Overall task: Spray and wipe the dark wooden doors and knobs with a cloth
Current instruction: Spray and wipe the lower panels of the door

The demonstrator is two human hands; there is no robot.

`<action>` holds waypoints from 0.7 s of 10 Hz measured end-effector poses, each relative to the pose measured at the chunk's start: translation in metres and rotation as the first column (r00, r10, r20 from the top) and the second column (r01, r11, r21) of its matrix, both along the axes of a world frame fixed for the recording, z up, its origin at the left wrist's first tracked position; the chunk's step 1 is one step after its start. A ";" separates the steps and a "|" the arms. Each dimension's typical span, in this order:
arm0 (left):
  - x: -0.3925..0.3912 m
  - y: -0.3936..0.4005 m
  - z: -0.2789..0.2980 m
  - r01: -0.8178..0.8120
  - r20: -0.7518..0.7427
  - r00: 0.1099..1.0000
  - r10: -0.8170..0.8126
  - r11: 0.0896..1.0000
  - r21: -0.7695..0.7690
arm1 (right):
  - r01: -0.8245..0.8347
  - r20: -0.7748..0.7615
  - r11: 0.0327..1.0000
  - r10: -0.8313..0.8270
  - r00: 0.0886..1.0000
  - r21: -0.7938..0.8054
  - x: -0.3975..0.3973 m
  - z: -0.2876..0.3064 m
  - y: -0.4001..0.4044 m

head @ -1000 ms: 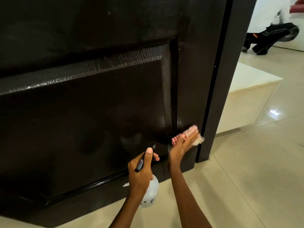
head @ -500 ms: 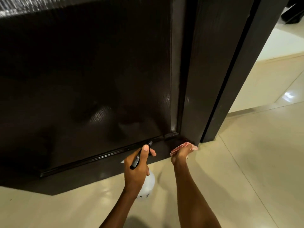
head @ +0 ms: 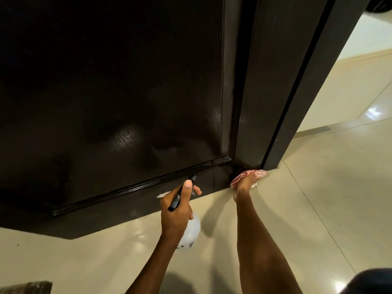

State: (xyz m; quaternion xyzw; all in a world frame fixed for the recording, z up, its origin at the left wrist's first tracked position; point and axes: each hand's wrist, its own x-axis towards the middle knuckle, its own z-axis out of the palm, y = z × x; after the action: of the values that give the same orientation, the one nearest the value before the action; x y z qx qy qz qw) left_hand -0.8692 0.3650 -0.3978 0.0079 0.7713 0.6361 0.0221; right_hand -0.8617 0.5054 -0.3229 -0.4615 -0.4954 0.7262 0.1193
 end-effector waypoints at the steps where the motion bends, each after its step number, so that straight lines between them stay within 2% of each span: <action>1: 0.002 -0.008 -0.008 -0.032 0.029 0.999 0.032 0.999 -0.025 | 0.033 -0.079 0.992 -0.043 0.996 -0.118 -0.009 -0.031 0.003; 2: 0.004 -0.016 -0.010 -0.078 0.043 0.996 0.080 0.996 -0.050 | -0.014 -0.088 0.996 0.007 0.996 -0.084 -0.021 -0.082 -0.021; 3: 0.005 -0.022 -0.007 -0.114 0.052 0.992 0.117 0.992 -0.058 | 0.013 -0.046 0.994 -0.008 0.999 0.104 -0.049 -0.213 -0.035; 4: 0.001 -0.022 -0.005 -0.152 0.093 0.983 0.160 0.984 -0.096 | -0.040 -0.097 0.996 0.048 0.994 0.082 -0.041 -0.158 -0.052; 5: -0.005 -0.022 -0.005 -0.141 0.211 0.960 0.182 0.970 -0.196 | -0.035 -0.125 0.999 0.034 0.992 -0.007 -0.024 -0.090 -0.054; 7: -0.009 -0.018 -0.005 -0.132 0.247 0.951 0.186 0.967 -0.220 | -0.069 -0.165 0.988 0.092 0.982 0.138 -0.002 -0.036 -0.053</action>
State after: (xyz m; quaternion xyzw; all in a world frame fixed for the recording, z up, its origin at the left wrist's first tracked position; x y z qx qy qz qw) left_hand -0.8778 0.3466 -0.4031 -0.1420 0.8196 0.5500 0.0743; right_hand -0.8633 0.4522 -0.3586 -0.3679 -0.5484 0.7333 0.1619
